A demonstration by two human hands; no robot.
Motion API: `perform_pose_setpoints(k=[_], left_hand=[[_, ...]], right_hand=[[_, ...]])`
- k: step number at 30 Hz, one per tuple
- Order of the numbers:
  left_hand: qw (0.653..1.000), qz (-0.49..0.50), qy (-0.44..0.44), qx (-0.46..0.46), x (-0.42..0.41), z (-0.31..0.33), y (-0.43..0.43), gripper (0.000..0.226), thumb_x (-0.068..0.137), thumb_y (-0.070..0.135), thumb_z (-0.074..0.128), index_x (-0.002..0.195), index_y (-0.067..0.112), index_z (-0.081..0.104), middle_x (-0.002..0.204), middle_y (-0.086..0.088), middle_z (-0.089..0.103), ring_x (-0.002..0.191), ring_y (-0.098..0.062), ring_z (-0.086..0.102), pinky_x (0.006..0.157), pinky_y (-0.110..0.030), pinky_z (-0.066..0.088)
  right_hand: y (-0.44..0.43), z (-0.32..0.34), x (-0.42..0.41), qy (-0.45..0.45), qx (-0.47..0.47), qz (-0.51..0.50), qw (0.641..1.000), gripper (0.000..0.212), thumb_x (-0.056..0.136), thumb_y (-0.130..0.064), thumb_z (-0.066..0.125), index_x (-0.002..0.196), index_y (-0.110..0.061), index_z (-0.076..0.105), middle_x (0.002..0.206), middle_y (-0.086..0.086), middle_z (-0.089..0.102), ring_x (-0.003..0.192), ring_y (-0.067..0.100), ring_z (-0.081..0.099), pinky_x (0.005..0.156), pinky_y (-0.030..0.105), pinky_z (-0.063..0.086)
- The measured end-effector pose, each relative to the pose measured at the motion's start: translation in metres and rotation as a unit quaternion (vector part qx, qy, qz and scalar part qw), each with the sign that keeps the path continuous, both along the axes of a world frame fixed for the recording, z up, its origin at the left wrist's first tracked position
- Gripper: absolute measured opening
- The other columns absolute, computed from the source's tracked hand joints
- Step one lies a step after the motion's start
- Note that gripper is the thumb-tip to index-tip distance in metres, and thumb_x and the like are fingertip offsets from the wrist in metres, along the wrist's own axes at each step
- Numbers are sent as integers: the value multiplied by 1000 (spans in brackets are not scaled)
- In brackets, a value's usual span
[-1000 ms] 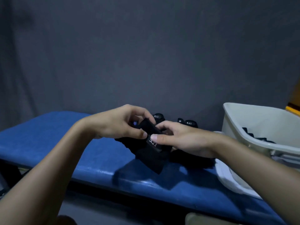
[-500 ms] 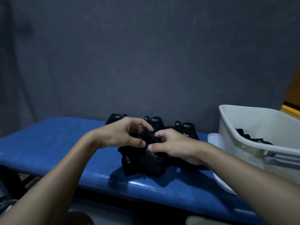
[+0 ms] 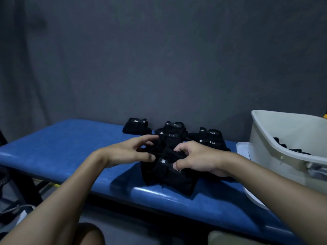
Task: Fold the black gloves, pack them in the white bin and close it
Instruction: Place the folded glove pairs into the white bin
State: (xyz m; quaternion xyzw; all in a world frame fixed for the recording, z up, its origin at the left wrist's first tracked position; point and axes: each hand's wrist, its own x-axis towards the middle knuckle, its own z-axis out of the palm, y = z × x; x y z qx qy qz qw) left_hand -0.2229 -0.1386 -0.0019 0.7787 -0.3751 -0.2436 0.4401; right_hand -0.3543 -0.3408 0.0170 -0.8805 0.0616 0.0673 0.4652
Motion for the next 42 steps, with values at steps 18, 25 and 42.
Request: perform_pose_setpoints(k=[18,25,42], left_hand=[[998,17,35,-52,-11,-7,-12,27,90,20,68,116,22,64,99,-8,72,85,-12,65,74,-28,50],[996,72,-34,-40,-27,-2,-28,29,91,51,61,105,28,71,78,12,71,64,2,63,50,-14,42],[976,80,-87,-182,-27,4,-30,6,95,17,64,98,14,69,82,-4,72,68,-10,64,56,-22,48]], right_hand=[[-6,10,-17,-25,-71,26,997,25,83,-7,68,104,-22,69,103,12,73,86,21,70,87,42,58],[-4,4,-17,-30,-83,112,990,46,87,0,62,121,-31,66,114,-3,72,107,17,68,99,38,52],[1,-3,-10,-149,-146,90,974,40,85,-6,67,111,-30,48,112,-8,60,106,5,56,98,33,47]])
